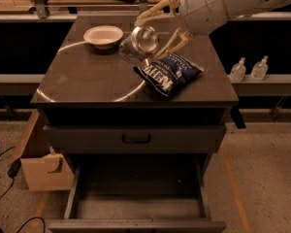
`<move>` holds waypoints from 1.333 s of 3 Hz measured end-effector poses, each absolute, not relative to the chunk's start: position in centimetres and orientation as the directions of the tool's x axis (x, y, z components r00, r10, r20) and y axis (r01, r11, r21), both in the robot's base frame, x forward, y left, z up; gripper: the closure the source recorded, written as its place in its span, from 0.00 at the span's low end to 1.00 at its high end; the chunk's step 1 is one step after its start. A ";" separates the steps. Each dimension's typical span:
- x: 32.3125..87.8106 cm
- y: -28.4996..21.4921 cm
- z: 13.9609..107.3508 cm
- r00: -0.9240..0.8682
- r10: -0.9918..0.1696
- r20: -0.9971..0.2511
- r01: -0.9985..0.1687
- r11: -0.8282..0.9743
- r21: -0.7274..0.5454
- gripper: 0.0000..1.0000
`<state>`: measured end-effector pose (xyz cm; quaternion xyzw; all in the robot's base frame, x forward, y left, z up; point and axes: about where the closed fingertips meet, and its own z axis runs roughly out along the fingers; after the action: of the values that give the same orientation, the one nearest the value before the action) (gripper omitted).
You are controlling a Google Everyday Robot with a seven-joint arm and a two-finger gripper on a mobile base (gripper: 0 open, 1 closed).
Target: Place 7up can into middle drawer
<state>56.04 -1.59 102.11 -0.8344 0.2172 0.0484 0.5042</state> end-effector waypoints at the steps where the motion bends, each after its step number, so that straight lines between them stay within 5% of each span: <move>1: 52.3 0.1 101.5 0.899 -0.276 -0.341 -0.423 -0.339 -0.840 1.00; 4: 43.1 2.4 90.3 0.853 -0.289 -0.434 -0.508 -0.274 -0.816 1.00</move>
Offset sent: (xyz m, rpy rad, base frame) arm -0.1147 0.0374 -0.0793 0.2098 0.1494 -0.0680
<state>43.09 2.37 90.31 -0.7917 0.2520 0.1000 0.5475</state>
